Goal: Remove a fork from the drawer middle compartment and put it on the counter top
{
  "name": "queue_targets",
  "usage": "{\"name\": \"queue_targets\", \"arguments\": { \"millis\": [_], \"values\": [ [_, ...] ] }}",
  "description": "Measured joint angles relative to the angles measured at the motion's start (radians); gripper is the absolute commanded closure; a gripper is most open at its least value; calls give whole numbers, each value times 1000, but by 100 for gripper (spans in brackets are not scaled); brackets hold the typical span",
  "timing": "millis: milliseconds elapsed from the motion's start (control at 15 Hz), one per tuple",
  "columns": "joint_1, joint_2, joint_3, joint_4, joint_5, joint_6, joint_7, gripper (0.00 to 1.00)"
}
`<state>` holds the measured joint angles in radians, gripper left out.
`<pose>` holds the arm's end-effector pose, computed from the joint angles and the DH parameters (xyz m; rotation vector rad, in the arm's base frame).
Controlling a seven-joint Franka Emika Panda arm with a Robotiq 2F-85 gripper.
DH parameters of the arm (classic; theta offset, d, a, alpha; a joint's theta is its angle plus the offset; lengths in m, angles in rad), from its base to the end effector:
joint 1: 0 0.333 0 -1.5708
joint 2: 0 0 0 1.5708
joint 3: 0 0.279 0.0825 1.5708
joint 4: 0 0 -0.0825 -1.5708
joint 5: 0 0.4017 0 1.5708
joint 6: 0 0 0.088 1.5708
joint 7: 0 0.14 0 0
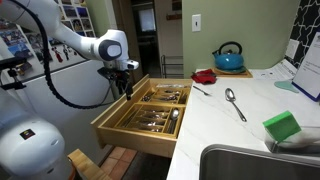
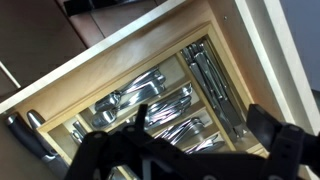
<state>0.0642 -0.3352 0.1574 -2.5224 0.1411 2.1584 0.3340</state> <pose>0.4340 0.1026 0.3146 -3.0711 0.3112 0.0723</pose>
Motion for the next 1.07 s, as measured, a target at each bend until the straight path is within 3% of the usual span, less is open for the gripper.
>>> {"name": "queue_targets", "arguments": {
  "millis": [467, 1067],
  "values": [
    [-39, 80, -73, -78, 84, 194, 56, 0],
    [-96, 161, -113, -10, 69, 218, 87, 0]
  ]
}}
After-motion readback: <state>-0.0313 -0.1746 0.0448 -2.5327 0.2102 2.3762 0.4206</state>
